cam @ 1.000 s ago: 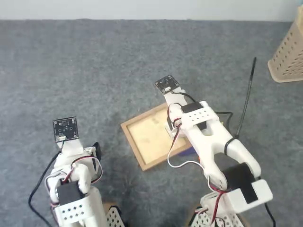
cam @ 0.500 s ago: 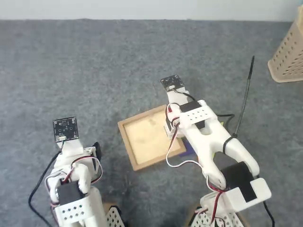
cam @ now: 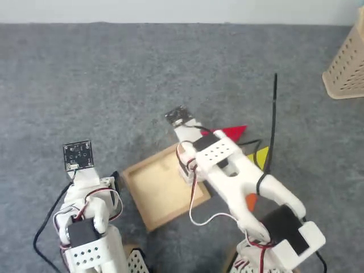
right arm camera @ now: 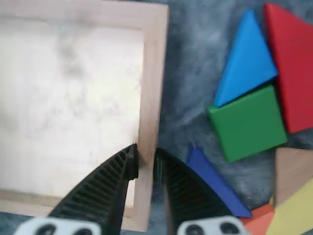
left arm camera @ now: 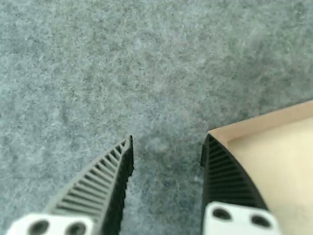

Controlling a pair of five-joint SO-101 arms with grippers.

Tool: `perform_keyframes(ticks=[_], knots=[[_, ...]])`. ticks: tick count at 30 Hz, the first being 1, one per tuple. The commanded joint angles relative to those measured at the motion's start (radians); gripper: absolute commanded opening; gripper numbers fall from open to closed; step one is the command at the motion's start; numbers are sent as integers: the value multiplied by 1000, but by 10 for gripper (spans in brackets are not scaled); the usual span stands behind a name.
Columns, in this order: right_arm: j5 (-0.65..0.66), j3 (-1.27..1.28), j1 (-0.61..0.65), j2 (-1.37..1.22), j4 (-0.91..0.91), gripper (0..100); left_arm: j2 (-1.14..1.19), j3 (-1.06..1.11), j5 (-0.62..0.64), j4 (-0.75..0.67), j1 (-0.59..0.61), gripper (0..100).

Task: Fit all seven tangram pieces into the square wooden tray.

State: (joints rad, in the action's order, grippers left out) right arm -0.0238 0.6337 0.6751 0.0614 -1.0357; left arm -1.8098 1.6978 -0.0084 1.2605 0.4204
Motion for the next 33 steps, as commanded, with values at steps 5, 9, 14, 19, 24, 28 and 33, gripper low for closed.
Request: perform_keyframes(ticks=[5,9,14,19,24,28,33], knots=[[31,91,15,67,143,6,-15,-13,-5,5,-3,216],[29,91,-62,67,148,6,-15,-13,-5,5,-3,216],[-21,86,-252,67,157,6,-15,-13,-5,5,-3,216],[-25,86,-355,67,171,6,-15,-13,-5,5,-3,216],[-26,87,-390,67,171,6,-15,-13,-5,5,-3,216],[-20,87,-383,71,165,7,-15,-13,-5,5,-3,216],[-18,81,-381,79,142,126,-15,-13,-5,5,-3,216]])
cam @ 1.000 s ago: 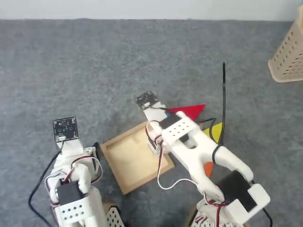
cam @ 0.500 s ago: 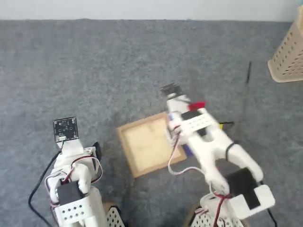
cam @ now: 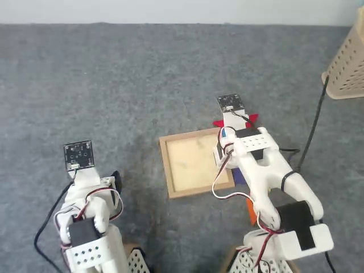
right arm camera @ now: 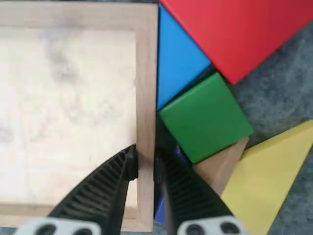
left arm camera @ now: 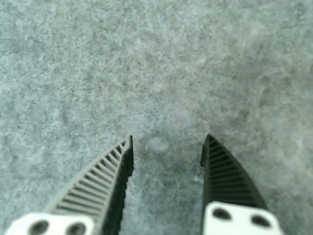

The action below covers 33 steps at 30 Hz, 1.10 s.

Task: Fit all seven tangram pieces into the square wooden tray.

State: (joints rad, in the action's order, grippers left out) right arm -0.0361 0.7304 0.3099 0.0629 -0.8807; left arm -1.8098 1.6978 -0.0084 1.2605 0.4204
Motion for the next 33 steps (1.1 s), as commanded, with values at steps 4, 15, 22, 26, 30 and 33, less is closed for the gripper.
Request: perform_keyframes(ticks=[4,15,22,26,30,33], knots=[[-6,-107,-10,77,-137,255,-15,-13,-5,5,-3,216],[66,-261,2,108,-317,275,-15,-13,-5,5,-3,216],[193,-158,-45,361,-472,274,-15,-13,-5,5,-3,216],[295,46,-45,489,-499,274,-15,-13,-5,5,-2,216],[364,178,-50,522,-498,273,-15,-13,-5,5,-2,216],[382,181,-50,486,-493,273,-15,-13,-5,5,-2,216]])
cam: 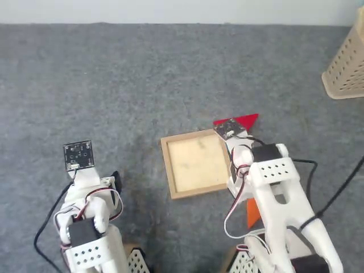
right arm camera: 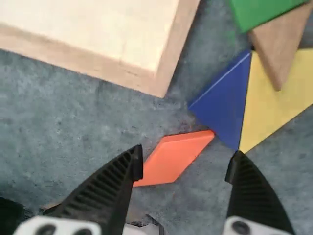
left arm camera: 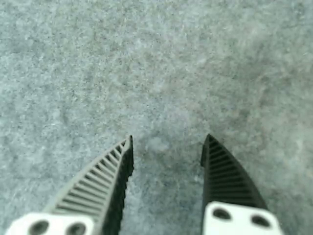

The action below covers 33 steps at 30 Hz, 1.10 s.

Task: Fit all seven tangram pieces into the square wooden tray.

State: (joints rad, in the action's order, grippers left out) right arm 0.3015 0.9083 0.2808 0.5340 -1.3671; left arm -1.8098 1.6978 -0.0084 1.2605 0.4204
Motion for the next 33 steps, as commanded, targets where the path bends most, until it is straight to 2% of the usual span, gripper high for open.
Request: perform_keyframes(ticks=[1,5,9,17,20,25,33], knots=[[44,5,-19,-12,-7,273,-15,-13,-5,5,-2,216],[46,-2,-22,-174,-4,273,-15,-13,-5,5,-2,216],[37,0,-24,-314,108,274,-15,-13,-5,5,-2,216],[37,17,-24,-423,225,270,-15,-13,-5,5,-2,216],[32,12,-31,-429,254,198,-15,-13,-5,5,-2,216],[11,0,-120,-427,318,58,-15,-13,-5,5,-2,216],[2,-175,-180,-426,275,42,-15,-13,-5,5,-2,216]])
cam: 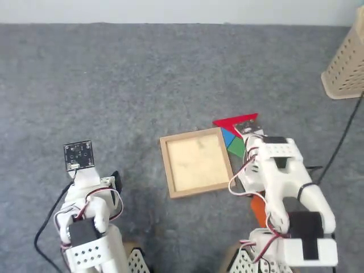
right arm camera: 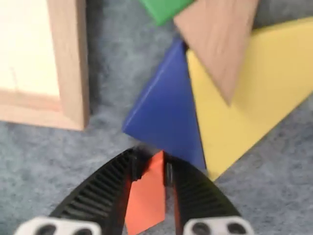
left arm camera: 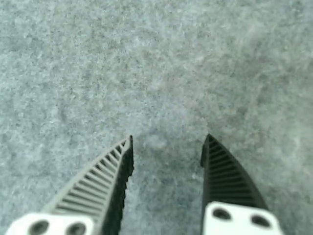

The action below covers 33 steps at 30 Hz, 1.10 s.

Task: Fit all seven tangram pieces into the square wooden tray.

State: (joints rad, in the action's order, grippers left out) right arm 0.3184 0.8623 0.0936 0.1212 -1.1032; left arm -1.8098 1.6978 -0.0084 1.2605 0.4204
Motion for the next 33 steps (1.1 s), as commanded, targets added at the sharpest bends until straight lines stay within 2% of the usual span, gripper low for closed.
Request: perform_keyframes(ticks=[1,7,12,16,22,26,33], knots=[[-15,-161,8,-13,-10,42,-15,-13,-5,5,-2,216],[-14,-316,12,-13,-136,42,-15,-13,-5,5,-2,216],[26,-318,16,51,-208,56,-15,-13,-5,5,-2,216],[95,-196,18,225,-222,121,-15,-13,-5,5,-2,216],[212,83,136,432,-213,216,-15,-13,-5,5,-2,216],[213,137,197,401,-202,265,-15,-13,-5,5,-2,216],[212,138,197,232,-94,270,-15,-13,-5,5,-2,216]])
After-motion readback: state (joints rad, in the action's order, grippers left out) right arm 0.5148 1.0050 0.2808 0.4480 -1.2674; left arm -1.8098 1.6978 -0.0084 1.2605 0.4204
